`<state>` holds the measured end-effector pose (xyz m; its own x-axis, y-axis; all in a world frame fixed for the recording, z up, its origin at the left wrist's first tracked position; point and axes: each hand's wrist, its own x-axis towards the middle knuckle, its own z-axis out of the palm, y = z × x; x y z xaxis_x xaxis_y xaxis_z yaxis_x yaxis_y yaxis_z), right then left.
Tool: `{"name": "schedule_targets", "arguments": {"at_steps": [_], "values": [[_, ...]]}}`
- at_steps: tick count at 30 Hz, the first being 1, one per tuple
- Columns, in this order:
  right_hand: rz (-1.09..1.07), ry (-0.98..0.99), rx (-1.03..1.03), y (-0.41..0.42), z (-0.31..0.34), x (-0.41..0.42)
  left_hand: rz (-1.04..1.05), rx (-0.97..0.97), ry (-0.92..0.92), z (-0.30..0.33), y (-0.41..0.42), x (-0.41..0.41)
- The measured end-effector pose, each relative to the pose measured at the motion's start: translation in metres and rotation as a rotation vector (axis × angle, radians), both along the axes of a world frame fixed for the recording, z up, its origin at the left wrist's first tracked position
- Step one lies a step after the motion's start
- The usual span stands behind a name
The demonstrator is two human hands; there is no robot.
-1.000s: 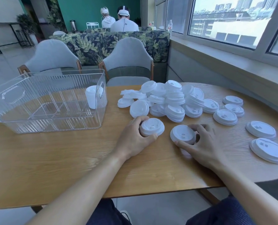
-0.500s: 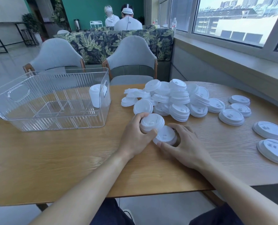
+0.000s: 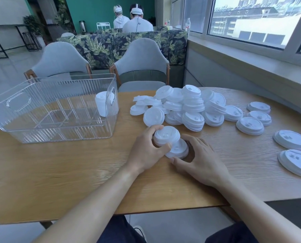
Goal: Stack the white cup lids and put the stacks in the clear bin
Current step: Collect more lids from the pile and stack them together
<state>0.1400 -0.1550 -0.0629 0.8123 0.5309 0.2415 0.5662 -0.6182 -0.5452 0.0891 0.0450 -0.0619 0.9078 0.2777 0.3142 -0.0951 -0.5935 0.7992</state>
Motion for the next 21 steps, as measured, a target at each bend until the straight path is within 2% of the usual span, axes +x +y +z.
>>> {"name": "schedule_targets", "arguments": {"at_steps": [8, 14, 21], "values": [[-0.012, 0.030, 0.054, -0.0007, 0.0001, -0.0023, -0.022, 0.045, -0.005, 0.0011, -0.0020, -0.0017], [-0.020, 0.139, 0.209, -0.0030, -0.0005, -0.0007, -0.051, 0.080, 0.001, -0.0005, -0.0040, -0.0031], [-0.029, 0.117, 0.233, -0.0008, -0.0051, 0.0009, -0.102, 0.200, 0.004, -0.0005, -0.0069, -0.0042]]}}
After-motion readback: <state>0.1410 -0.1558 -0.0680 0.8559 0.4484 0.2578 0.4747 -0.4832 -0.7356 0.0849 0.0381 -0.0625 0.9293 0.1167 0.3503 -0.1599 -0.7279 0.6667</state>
